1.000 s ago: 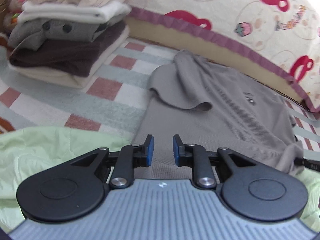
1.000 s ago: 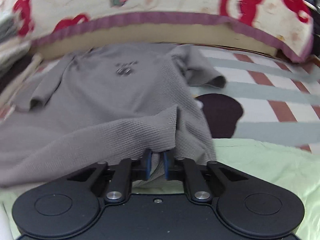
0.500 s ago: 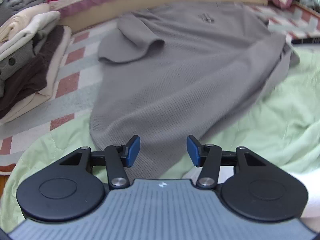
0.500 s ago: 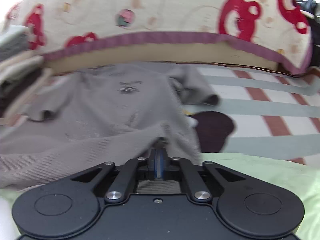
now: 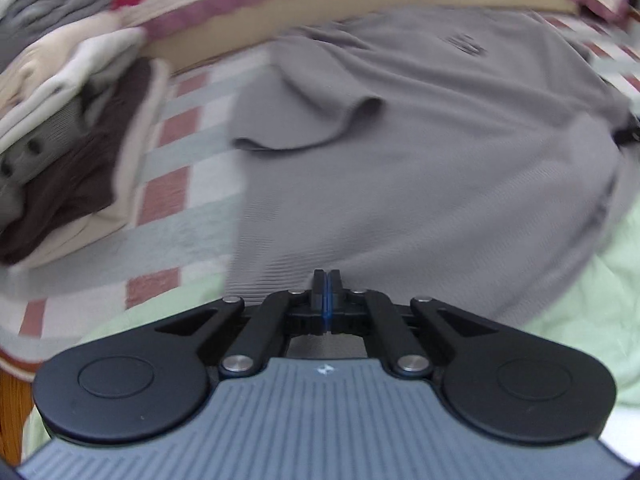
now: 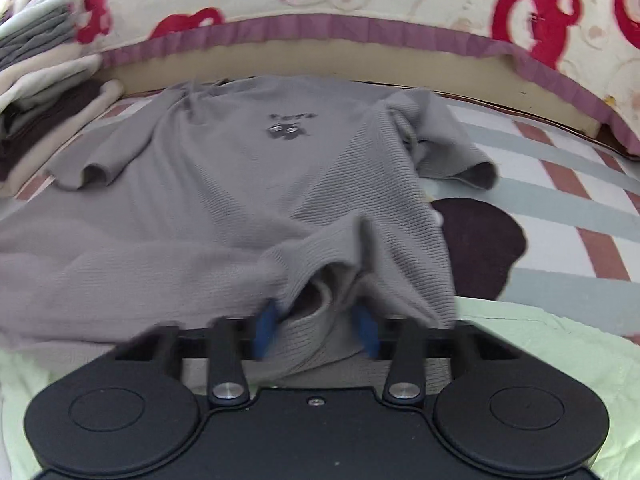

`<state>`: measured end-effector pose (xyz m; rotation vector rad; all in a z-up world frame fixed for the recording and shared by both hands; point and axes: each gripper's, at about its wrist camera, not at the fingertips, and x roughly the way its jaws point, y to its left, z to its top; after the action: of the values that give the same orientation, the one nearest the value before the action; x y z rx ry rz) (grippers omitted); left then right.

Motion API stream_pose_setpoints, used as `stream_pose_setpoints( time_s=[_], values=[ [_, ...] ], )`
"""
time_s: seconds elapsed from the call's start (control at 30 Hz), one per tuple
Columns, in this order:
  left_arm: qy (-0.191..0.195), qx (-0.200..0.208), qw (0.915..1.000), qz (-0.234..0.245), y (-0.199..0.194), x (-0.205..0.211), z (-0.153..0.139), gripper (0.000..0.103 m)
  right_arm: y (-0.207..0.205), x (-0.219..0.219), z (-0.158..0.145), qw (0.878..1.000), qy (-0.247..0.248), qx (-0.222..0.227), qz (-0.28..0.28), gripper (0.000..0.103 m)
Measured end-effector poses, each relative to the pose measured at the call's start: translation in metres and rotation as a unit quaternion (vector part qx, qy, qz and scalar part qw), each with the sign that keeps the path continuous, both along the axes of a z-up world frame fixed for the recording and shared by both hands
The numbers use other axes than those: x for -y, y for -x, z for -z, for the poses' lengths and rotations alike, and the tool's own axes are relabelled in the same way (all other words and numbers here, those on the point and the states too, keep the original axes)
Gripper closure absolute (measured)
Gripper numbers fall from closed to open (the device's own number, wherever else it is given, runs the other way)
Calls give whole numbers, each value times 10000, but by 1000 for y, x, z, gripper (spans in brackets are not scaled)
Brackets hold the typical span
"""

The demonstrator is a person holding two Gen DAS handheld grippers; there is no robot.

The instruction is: Fold clothes

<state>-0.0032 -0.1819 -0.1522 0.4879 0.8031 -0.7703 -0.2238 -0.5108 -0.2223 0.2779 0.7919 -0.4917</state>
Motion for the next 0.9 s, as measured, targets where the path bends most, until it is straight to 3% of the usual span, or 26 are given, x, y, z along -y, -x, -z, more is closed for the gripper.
stream_pose_setpoints(
  time_s=[0.07, 0.17, 0.23, 0.3, 0.37, 0.43, 0.53, 0.67, 0.7, 0.8, 0.83, 0.87, 0.9],
  values=[
    [576, -232, 9976, -298, -9, -15, -8, 103, 4, -4, -7, 9999, 103, -14, 62, 97],
    [1293, -537, 9890, -470, -13, -31, -22, 103, 16, -26, -24, 9975, 679, -140, -100, 97],
    [1351, -322, 9902, -167, 0, -28, -29, 101, 30, -32, -38, 9976, 679, 2, -126, 97],
    [1352, -380, 9898, 234, 10, -20, -27, 96, 42, -34, -45, 9979, 625, 106, -111, 97],
    [1329, -549, 9873, 674, 19, -8, -22, 78, 46, -33, -43, 9975, 692, 23, -122, 97],
    [1285, -671, 9837, 1062, 28, 4, -17, 69, 41, -29, -36, 9969, 771, -133, -100, 97],
    [1110, -591, 9828, 1352, 37, 30, -8, 67, 29, -22, -24, 9964, 799, -299, 2, 97],
    [849, -553, 9821, 1585, 46, 60, 6, 45, 36, -13, -40, 9989, 322, 331, 119, 97],
    [772, -575, 9828, 1574, 47, 64, 12, 44, 39, -12, -42, 9987, 282, 423, 99, 97],
    [449, -549, 9845, 1605, 52, 77, 27, 44, 50, -5, -43, 9978, 2, 658, 88, 94],
    [393, -489, 9859, 1552, 51, 78, 29, 56, 53, -2, -42, 9975, -114, 696, 54, 94],
    [468, -524, 9884, 1345, 46, 77, 28, 82, 54, -1, -38, 9980, -126, 620, -14, 94],
    [544, -559, 9905, 1137, 41, 76, 26, 89, 53, -2, -34, 9986, -102, 516, -88, 98]
  ],
)
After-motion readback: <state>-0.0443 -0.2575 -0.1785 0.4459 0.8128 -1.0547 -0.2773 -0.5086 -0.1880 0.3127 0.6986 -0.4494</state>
